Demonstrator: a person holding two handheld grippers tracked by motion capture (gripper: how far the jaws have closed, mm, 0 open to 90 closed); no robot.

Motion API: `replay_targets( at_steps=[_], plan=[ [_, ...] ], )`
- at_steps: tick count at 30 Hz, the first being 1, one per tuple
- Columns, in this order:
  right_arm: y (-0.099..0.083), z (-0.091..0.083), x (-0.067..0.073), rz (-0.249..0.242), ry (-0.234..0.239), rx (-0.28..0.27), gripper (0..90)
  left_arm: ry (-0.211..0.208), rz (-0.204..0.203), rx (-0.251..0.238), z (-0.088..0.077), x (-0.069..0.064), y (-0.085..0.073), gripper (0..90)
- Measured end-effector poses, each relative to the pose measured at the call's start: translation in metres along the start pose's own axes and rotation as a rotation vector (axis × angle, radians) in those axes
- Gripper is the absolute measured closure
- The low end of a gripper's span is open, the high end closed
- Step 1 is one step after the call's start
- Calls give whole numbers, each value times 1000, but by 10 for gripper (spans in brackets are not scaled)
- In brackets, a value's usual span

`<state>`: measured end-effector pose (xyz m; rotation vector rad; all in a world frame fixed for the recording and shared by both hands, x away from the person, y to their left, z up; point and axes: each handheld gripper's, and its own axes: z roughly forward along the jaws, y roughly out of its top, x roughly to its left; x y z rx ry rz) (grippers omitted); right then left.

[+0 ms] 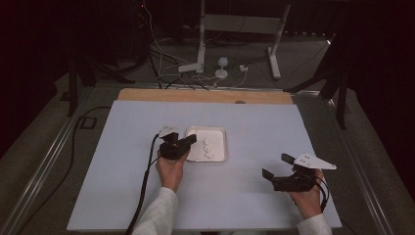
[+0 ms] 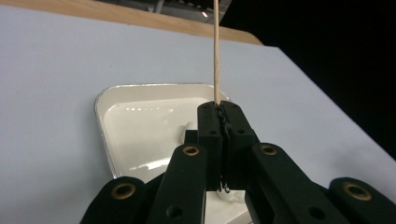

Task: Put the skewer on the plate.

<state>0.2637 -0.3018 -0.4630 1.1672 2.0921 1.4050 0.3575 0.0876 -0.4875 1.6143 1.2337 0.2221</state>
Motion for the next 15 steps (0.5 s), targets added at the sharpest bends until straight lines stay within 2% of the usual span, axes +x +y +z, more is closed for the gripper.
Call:
replay_targets(
  at_steps=[5, 10, 15],
  plan=[
    [-1, -3, -1, 3, -11, -3, 0, 43, -4, 26, 11, -2, -6, 887],
    [-1, -2, 0, -8, -13, 5, 0, 86, -17, 80, 21, -3, -13, 886],
    [-1, -2, 0, -2, -14, 3, 0, 98, -41, 111, 26, 0, -20, 876]
  ],
)
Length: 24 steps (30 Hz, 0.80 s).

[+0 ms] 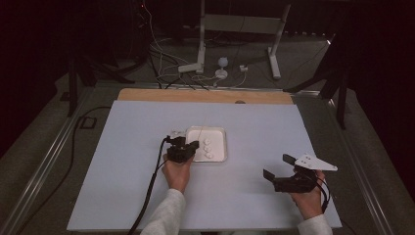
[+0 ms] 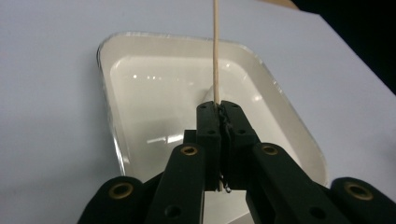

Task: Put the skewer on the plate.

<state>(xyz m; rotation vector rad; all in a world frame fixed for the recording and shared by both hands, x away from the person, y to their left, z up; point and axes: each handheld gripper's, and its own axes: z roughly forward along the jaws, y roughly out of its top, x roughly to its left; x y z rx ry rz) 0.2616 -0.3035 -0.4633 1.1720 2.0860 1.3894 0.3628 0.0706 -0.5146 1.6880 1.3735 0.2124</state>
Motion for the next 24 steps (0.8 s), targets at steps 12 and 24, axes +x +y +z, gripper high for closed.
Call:
replay_targets(
  at_steps=[12, 24],
  plan=[
    [-1, 0, -1, 9, 3, 3, 0, -42, -14, 8, 4, 3, -5, 707],
    [-2, 0, 0, 12, 9, -4, 0, -129, 17, -58, -23, 12, 6, 327]
  ],
)
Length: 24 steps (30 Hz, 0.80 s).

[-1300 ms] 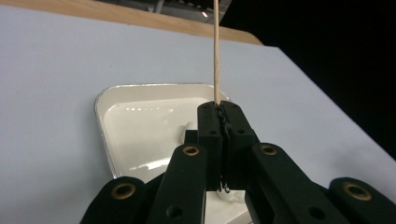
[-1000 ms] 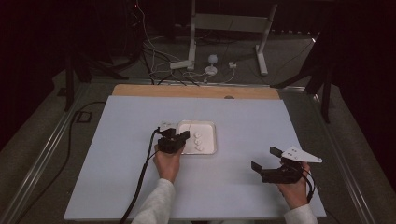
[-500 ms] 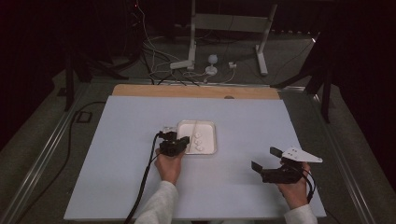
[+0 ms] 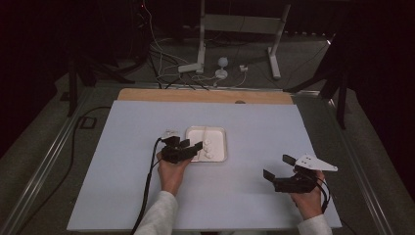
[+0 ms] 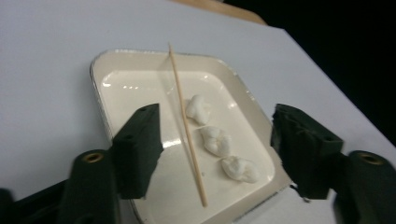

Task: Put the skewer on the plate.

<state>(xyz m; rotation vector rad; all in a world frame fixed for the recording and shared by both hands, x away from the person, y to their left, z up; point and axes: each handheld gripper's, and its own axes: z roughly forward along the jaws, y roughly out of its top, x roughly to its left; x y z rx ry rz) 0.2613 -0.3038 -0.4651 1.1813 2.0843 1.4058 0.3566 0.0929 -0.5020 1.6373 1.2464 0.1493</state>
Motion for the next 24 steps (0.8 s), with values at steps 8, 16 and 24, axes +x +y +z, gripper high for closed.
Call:
replay_targets(
  at_steps=[8, 16, 24],
  plan=[
    [-1, 1, 1, -5, 3, -1, 0, -37, 77, -74, -39, -1, 8, 162],
    [-2, 2, 5, -13, 11, -10, 0, -37, 154, -93, -74, 10, -4, 51],
    [-3, 4, 7, -20, 19, -25, 0, 6, 226, -140, -112, 22, -18, 5]
  ],
)
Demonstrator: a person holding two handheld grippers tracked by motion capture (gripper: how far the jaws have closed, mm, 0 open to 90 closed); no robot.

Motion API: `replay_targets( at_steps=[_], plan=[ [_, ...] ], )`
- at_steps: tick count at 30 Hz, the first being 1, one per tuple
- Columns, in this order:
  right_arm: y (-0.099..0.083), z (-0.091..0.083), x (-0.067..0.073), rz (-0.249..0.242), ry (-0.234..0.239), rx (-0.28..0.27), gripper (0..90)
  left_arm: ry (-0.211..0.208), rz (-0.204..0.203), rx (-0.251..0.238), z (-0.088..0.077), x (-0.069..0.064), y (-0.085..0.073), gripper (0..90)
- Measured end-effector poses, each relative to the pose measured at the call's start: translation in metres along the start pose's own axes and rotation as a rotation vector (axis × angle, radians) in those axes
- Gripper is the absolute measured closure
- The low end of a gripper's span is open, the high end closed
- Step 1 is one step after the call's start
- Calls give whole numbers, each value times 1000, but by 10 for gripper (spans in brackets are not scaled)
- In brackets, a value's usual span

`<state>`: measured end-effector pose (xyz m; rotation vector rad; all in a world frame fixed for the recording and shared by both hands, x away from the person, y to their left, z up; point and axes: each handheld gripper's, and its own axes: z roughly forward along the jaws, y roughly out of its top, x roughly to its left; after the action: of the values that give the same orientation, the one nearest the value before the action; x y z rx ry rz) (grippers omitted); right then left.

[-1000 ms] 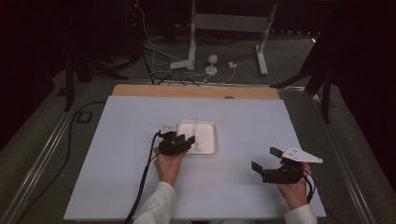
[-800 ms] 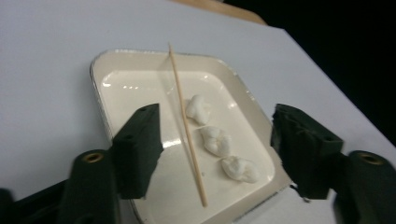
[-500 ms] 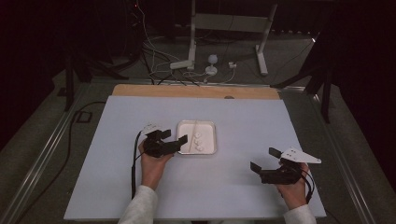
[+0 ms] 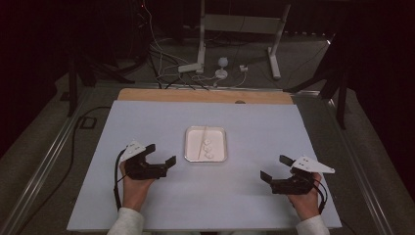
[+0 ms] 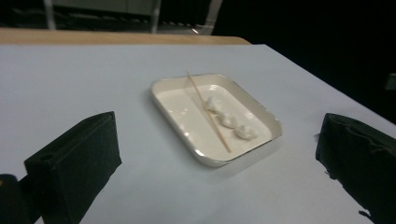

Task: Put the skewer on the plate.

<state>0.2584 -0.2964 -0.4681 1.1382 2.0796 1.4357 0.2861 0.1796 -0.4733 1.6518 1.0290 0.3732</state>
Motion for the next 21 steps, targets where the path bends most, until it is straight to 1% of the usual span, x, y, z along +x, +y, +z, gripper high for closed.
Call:
replay_targets(
  at_steps=[2, 4, 5, 6, 7, 8, 10, 14, 16, 21],
  plan=[
    [0, 0, 1, -6, 0, -1, 0, 10, 21, -14, -9, 0, -1, 5],
    [-1, 0, 1, -7, 0, -4, 0, 10, 34, -21, -15, 2, -3, 5],
    [-1, 1, 1, -6, 2, -5, 0, 30, 50, -38, -20, 2, -4, 5],
    [-1, 1, 1, -7, 3, -6, 0, 37, 58, -49, -23, 3, -6, 5],
    [-1, 1, 1, -9, 3, -6, 0, 38, 60, -54, -27, 4, -7, 5],
    [-2, 1, 2, -9, 5, -8, 0, 37, 51, -62, -30, 6, -8, 5],
    [-2, 2, 2, -12, 8, -13, 0, 49, 60, -65, -36, 9, -10, 5],
    [-2, 2, 3, -11, 20, -22, 0, 57, 52, -75, -44, 13, -12, 5],
    [-3, 2, 3, -15, 25, -21, 0, 60, 47, -91, -49, 14, -13, 5],
    [-5, 3, 2, -19, 28, -17, 0, 74, 50, -113, -57, 15, -12, 5]
  ],
)
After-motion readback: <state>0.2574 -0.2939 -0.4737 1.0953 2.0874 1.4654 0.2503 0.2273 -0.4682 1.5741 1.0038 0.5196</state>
